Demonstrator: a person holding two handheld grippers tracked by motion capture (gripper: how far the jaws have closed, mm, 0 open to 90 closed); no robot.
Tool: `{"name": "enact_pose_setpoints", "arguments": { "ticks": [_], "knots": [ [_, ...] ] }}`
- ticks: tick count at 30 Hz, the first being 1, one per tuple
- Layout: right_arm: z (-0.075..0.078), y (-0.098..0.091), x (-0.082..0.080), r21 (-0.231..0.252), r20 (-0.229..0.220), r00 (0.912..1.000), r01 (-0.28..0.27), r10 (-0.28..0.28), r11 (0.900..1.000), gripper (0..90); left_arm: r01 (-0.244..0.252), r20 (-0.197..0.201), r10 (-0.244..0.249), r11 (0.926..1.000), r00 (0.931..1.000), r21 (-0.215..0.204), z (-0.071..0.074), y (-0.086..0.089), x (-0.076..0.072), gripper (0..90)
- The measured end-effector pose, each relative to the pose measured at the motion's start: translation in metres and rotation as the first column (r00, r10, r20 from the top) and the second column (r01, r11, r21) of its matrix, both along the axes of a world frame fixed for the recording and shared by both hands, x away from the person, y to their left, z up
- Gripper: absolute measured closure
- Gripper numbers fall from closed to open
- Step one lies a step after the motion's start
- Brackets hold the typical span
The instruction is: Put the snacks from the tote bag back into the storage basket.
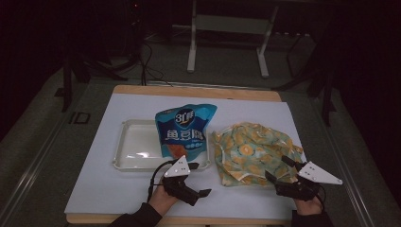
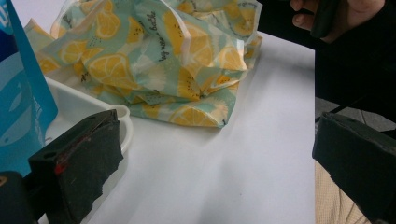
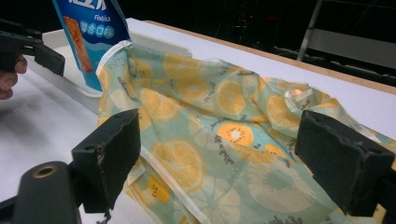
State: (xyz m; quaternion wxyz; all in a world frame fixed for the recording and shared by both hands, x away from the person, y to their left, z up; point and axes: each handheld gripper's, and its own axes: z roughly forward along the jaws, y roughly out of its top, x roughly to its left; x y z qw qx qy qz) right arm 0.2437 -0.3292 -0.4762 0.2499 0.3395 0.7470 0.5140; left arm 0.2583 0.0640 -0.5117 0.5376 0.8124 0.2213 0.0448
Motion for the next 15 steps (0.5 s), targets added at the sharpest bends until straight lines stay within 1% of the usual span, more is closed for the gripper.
{"name": "enact_pose_setpoints", "arguments": {
  "ticks": [6,8,13,14,15],
  "knots": [
    [-0.0025,0.0023,0.0010,-0.006,-0.002,1.0000,-0.008,0.008,0.9999,14.1,0.004,0.000,-0.004,1.0000,1.0000,0.006,-0.0024,-0.0003,-0.0003,1.8],
    [-0.0028,0.0028,0.0009,-0.013,-0.005,1.0000,-0.003,0.003,0.9999,14.1,0.003,-0.001,-0.003,1.0000,1.0000,0.004,-0.0028,0.0004,-0.0001,1.8],
    [-0.0021,0.0027,-0.0003,-0.010,0.012,0.9999,0.011,-0.011,0.9999,14.1,-0.002,-0.001,0.002,1.0000,1.0000,-0.002,-0.0034,0.0015,-0.0001,1.8],
    [-0.0022,0.0023,0.0000,-0.003,0.006,0.9999,0.009,-0.009,1.0000,14.1,0.000,-0.002,0.000,1.0000,1.0000,-0.002,-0.0034,0.0015,-0.0001,1.8],
    [-0.0026,0.0020,0.0002,-0.004,0.009,0.9999,0.013,-0.013,0.9999,14.1,-0.002,-0.001,0.002,1.0000,1.0000,-0.004,-0.0034,0.0017,-0.0003,1.8]
  ]
}}
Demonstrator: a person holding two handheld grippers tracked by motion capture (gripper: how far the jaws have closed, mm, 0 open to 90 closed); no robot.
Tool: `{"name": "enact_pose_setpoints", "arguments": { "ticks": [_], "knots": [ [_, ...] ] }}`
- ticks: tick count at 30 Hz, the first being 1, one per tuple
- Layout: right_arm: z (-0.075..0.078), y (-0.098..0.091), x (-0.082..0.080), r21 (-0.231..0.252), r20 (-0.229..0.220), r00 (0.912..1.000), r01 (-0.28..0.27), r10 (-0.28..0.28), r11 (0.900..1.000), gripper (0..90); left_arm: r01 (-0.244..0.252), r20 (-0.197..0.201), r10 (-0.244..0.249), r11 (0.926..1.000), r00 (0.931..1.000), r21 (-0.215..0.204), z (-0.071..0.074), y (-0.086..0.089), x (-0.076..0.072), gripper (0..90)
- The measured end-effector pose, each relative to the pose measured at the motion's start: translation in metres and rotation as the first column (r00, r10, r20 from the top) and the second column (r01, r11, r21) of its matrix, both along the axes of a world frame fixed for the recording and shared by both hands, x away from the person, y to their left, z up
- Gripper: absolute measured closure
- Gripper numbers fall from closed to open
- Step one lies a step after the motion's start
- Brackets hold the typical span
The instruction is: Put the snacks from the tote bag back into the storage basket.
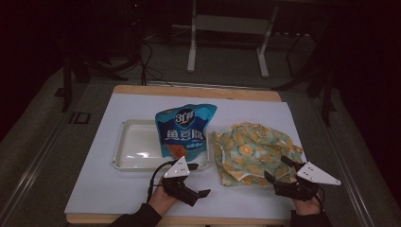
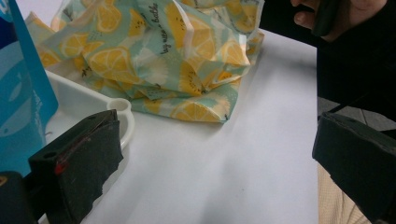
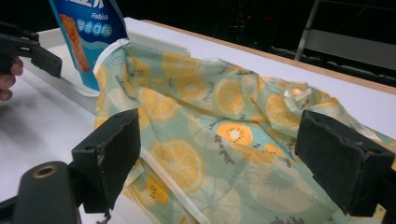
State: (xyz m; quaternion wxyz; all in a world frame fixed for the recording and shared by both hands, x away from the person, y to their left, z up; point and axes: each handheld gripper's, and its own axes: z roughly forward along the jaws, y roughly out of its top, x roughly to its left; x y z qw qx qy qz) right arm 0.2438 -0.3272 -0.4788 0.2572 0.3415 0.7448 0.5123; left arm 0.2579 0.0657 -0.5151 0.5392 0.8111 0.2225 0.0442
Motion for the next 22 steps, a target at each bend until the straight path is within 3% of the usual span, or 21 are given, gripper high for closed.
{"name": "enact_pose_setpoints", "arguments": {
  "ticks": [15,22],
  "knots": [
    [-0.0034,-0.0002,0.0015,0.005,-0.005,1.0000,-0.001,0.001,1.0000,14.1,-0.001,0.003,0.001,1.0000,1.0000,-0.007,-0.0008,-0.0003,-0.0013,1.8],
    [-0.0023,-0.0012,-0.0002,0.015,0.028,0.9996,-0.007,0.006,0.9999,14.1,-0.002,0.012,0.002,0.9999,0.9999,-0.011,0.0003,0.0003,-0.0024,1.8]
  ]
}}
